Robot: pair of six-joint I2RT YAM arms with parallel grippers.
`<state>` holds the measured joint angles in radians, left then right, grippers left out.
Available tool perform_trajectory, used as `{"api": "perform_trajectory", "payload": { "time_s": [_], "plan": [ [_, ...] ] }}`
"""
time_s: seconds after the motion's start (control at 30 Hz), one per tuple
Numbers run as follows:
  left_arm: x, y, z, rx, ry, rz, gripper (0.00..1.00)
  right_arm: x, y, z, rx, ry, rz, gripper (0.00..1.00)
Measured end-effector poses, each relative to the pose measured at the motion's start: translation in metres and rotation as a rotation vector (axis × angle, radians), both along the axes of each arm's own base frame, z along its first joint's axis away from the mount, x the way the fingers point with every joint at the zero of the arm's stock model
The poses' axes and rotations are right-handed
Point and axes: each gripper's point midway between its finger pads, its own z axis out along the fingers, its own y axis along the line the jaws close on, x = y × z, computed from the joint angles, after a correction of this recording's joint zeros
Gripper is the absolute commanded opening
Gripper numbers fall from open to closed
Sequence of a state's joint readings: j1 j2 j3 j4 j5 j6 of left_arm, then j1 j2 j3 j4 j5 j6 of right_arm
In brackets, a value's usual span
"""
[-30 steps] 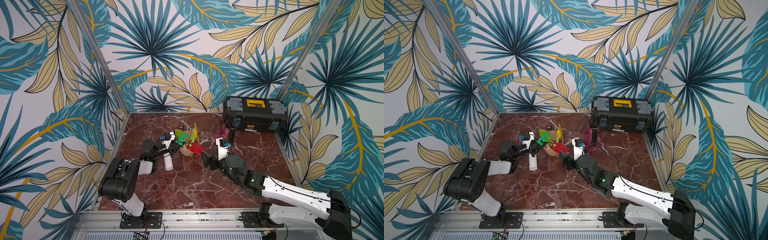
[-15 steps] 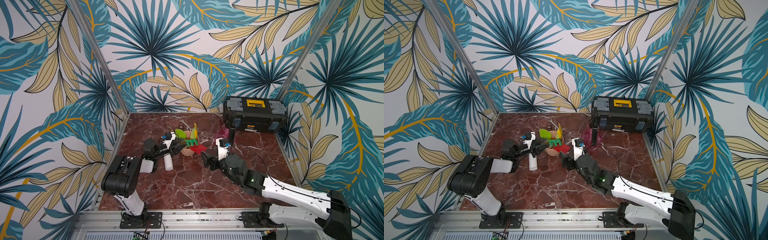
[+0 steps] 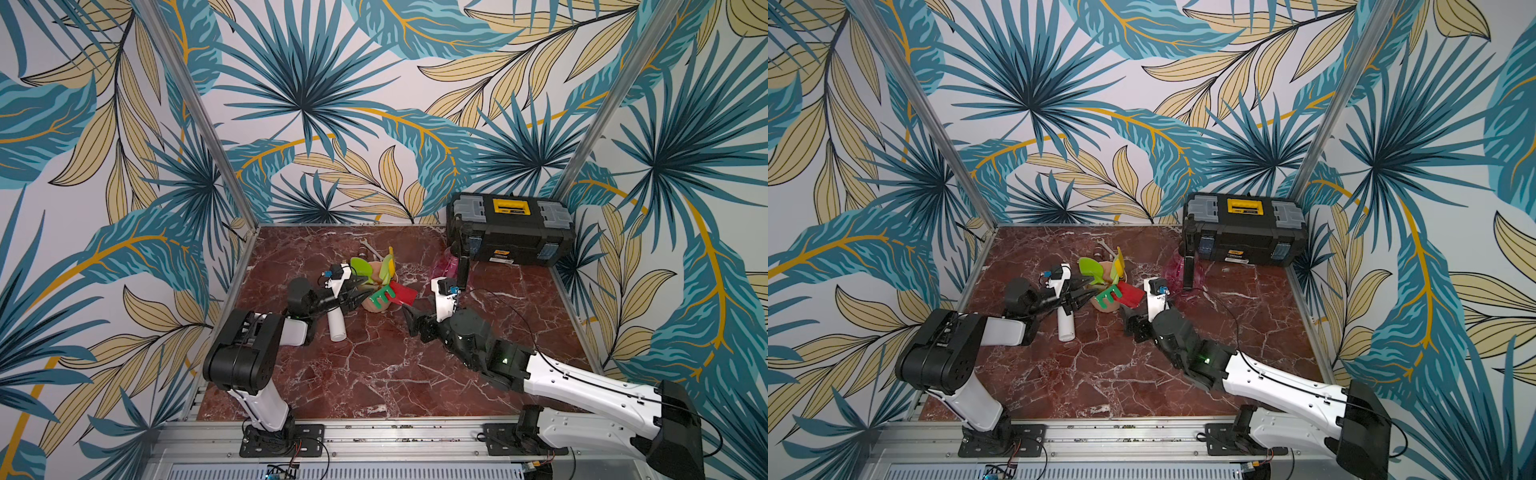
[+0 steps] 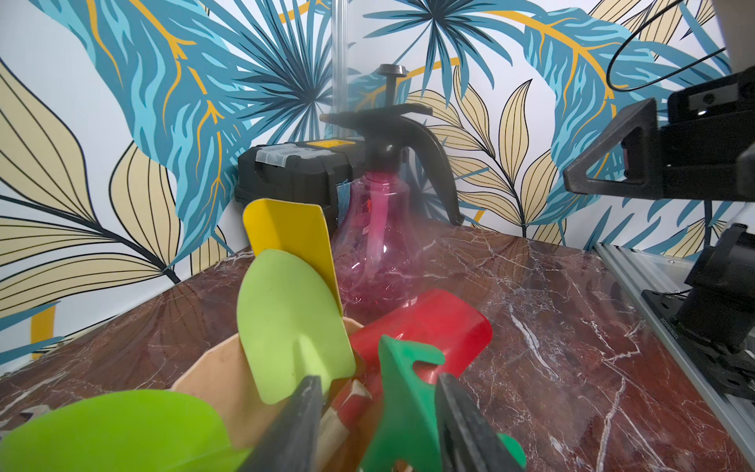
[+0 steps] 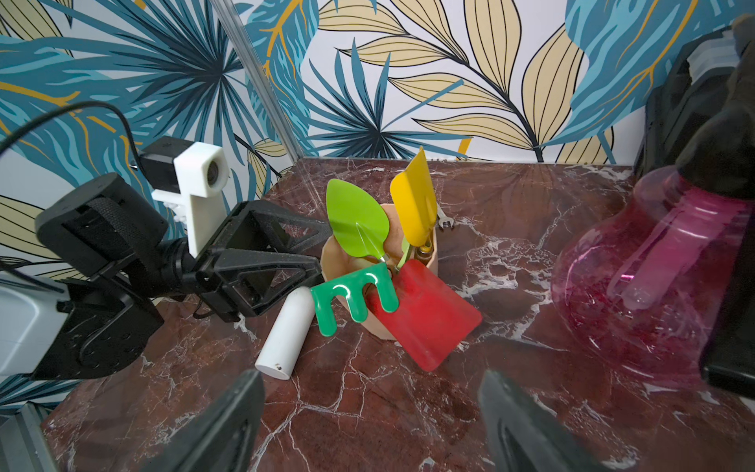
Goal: Organize the gardening tools
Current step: Place the gardening tool in the container.
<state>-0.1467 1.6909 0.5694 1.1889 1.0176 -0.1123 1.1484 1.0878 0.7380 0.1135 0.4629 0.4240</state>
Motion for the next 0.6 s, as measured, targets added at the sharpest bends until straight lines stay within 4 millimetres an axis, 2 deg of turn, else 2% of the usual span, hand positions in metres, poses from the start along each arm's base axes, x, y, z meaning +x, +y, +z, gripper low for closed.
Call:
{"api": "perform_trajectory", "payload": {
  "time_s": [0.2, 0.4, 0.5, 0.6],
  "plan": [
    [-0.005, 0.002, 0.024, -0.036, -0.030, 0.011, 0.59, 0.007, -0.010, -0.017, 0.006, 0.100, -0.024, 0.89],
    [-0.014, 0.005, 0.038, -0.087, -0.026, 0.022, 0.61, 0.025, -0.023, -0.028, 0.101, 0.249, -0.052, 0.91],
    [-0.017, 0.006, 0.045, -0.108, -0.024, 0.028, 0.63, 0.032, -0.023, -0.032, 0.172, 0.319, -0.038, 0.94],
    [-0.021, 0.006, 0.054, -0.122, -0.032, 0.035, 0.64, 0.039, -0.018, -0.044, 0.233, 0.399, -0.011, 0.96]
  ]
}}
